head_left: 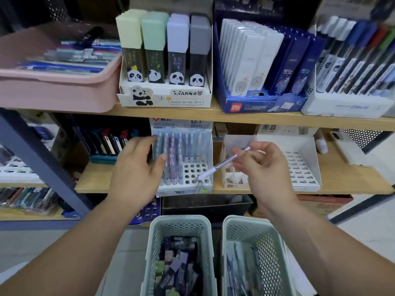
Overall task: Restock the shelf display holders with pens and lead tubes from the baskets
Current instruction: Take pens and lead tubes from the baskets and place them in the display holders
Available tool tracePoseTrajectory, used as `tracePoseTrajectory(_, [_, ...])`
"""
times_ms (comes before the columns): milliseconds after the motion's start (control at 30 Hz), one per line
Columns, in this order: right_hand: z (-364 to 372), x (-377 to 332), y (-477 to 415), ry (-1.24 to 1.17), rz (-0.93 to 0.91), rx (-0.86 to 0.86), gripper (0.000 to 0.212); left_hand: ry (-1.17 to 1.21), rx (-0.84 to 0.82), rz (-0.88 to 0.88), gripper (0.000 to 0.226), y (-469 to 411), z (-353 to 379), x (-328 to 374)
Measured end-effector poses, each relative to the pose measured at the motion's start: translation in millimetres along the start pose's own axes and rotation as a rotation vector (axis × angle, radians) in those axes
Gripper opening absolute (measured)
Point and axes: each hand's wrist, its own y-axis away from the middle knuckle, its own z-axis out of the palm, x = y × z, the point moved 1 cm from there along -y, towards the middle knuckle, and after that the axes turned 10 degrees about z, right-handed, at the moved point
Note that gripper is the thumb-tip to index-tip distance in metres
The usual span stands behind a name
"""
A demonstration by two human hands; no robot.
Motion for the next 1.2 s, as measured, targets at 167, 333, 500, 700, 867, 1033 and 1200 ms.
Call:
tracePoseTrajectory(167, [14.1,-9.1,-26.8,0.248,-0.148,0.037,0.020,0.005,-0.150,-0.046,0.054,7.0,10.6,-2.8])
tracePoseTrajectory(333, [51.7,-3.9,-46.8,0.388,-0.310,0.005,0.017,-0.005,-0.136,-0.083,0.052,6.7,14.3,-5.9])
tracePoseTrajectory(500, [66.0,11.2,-52.4,0.434,-0.385,-0.023,0.021,0.031,-0.144,-0.139,0.052,5.7,11.5,-10.2])
tracePoseTrajectory(700, [73.4,12.5,-57.7,0.545,-0.427,-0.080,0.025,0.086,-0.113,-0.147,0.048,3.6,11.5,-10.0])
tracePoseTrajectory(867, [75.8,11.1,-58.5,0.617,-0.491,-0.122,0.023,0.101,-0.076,-0.141,0.046,1.0,10.9,-6.3])
tracePoseTrajectory(1033, [80.7,9.7,-61.2,0.623,-0.494,-0.149,0.017,0.094,-0.046,-0.152,0.040,-2.5,11.5,-7.1])
tracePoseTrajectory(1200, [86.3,6.3,-62.0,0.681,-0.577,-0.168,0.020,0.129,-0.055,-0.174,0.037,-5.3,11.4,-11.6])
